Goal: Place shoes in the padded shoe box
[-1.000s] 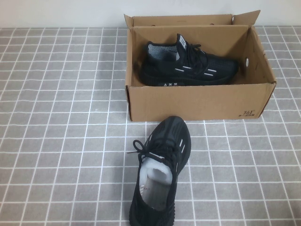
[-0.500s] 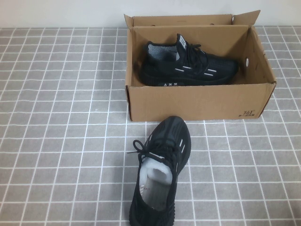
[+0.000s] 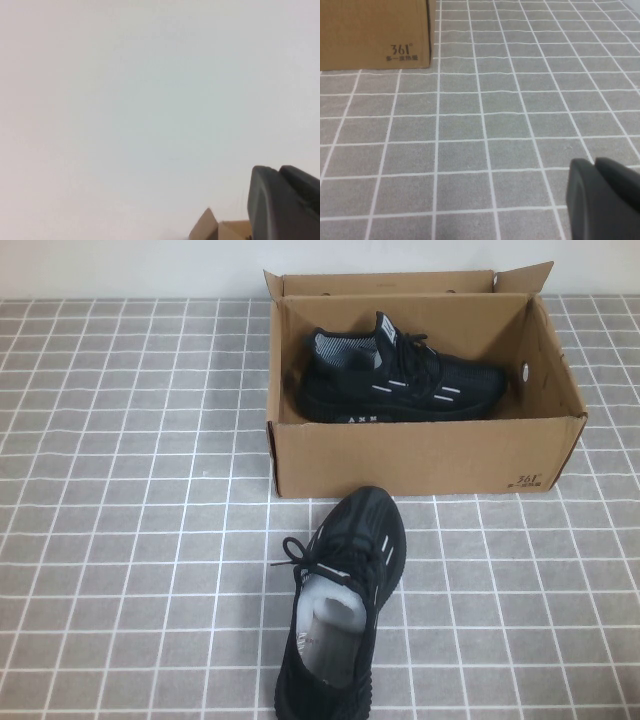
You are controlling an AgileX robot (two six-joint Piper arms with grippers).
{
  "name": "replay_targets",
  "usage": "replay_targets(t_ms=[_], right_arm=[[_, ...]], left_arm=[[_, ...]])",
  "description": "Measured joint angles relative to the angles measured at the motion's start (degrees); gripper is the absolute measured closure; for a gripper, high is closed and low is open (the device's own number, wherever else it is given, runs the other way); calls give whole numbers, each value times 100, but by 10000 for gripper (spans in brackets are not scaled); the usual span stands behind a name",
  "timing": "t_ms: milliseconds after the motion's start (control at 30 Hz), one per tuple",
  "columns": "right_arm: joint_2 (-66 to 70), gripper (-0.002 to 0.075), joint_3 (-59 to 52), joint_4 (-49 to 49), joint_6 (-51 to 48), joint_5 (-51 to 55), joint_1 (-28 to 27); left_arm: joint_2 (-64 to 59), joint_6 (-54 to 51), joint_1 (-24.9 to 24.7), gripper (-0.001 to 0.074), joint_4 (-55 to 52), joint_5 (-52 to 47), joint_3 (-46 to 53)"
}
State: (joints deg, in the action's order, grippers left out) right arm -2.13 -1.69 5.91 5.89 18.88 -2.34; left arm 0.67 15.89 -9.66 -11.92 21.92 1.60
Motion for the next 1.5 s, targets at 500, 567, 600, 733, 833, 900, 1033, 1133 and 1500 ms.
replay_targets(t_ms=[500, 567, 600, 733, 833, 900, 1033, 1133, 1500], right_arm=[[0, 732, 0, 0, 2, 0, 0], [0, 732, 0, 0, 2, 0, 0], [0, 732, 0, 0, 2, 0, 0], [0, 732, 0, 0, 2, 0, 0], [0, 732, 0, 0, -8, 0, 0], [0, 732, 0, 0, -8, 0, 0], [0, 732, 0, 0, -8, 0, 0], [0, 732, 0, 0, -8, 0, 0], [0, 732, 0, 0, 1, 0, 0]], left_arm=[[0, 271, 0, 739, 157, 1919, 0], [6, 292, 0, 739, 332, 2070, -76], [6, 297, 0, 739, 397, 2082, -166], [14, 306, 0, 739, 504, 2027, -736], [19, 306, 0, 739, 525, 1654, -1286], [19, 306, 0, 739, 536, 1149, -1707], [-13, 306, 0, 739, 526, -420, -2546], [-305, 306, 0, 739, 526, -2001, -3155], [-1692, -115, 0, 739, 492, -5122, -4161]])
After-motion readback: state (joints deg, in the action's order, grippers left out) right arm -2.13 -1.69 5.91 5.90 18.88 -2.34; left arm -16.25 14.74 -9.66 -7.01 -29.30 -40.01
